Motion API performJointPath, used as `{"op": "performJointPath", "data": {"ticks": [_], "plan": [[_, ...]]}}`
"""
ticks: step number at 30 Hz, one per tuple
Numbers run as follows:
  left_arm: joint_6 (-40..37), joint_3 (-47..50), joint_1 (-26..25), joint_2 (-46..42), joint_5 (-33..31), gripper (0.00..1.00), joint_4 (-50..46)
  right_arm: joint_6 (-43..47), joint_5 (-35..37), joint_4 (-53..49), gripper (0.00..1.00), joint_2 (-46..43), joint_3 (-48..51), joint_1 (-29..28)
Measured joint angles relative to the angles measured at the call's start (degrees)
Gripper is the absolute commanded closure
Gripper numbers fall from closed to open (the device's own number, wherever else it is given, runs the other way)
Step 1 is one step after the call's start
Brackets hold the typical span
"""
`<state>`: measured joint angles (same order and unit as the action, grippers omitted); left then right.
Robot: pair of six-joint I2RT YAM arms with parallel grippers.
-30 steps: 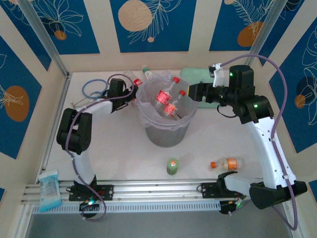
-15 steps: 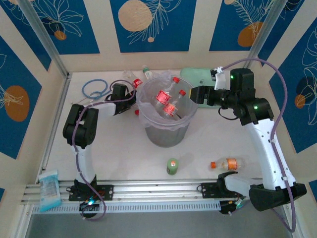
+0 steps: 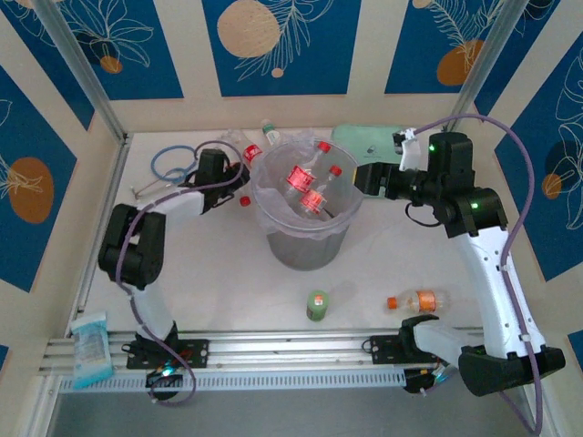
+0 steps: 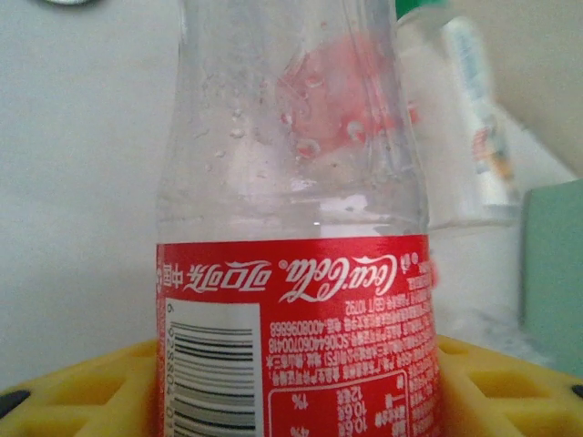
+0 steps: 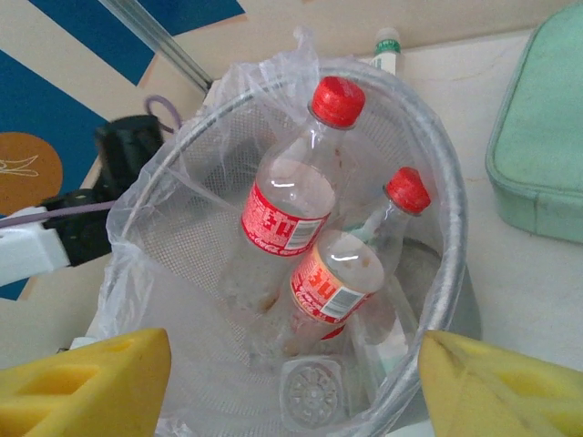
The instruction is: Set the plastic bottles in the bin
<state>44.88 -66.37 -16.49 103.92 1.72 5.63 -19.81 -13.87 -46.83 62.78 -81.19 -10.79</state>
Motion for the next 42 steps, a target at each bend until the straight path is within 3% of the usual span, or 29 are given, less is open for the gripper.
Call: {"op": "performJointPath", "data": {"ticks": [5, 13, 17, 21, 24, 30, 34, 40, 42], "plan": [[-3.37, 2.97, 0.15, -9.99, -0.55, 0.58, -1.6, -0.13, -0.76, 0.04, 0.28, 0.0, 0.68, -0.04], [-10.45, 10.54, 0.09, -34.64, -0.96, 0.7, -11.56, 0.07, -4.24, 1.2, 0.28, 1.4, -1.03, -2.08], [-13.51, 13.18, -0.66, -47.1, 0.04, 0.72, -16.85, 0.09, -4.59, 3.19, 0.25, 7.06, -6.82, -7.67], [-17.18, 16.28, -3.5, -56.61, 4.94, 0.74, -20.26, 0.26, -4.74, 5.07, 0.13, 14.8, -15.04, -14.8], [-19.89, 17.49, -6.78, -61.51, 9.68, 0.78, -21.62, 0.24, -5.57, 6.19, 0.0, 20.5, -21.51, -19.43], [-24.17, 17.57, -10.73, -64.52, 16.15, 0.8, -21.7, 0.07, -7.41, 6.88, 0.01, 30.49, -33.53, -26.25], [-26.23, 17.57, -12.63, -63.54, 18.08, 0.8, -21.51, 0.07, -8.48, 6.8, 0.0, 34.88, -37.79, -27.63], [-27.43, 17.57, -14.19, -61.2, 18.12, 0.75, -21.42, 0.22, -9.2, 4.24, 0.37, 38.51, -40.37, -27.61], [-27.36, 17.57, -14.4, -61.35, 17.99, 0.68, -21.42, 0.37, -8.92, 3.48, 0.47, 38.56, -40.37, -27.34]]}}
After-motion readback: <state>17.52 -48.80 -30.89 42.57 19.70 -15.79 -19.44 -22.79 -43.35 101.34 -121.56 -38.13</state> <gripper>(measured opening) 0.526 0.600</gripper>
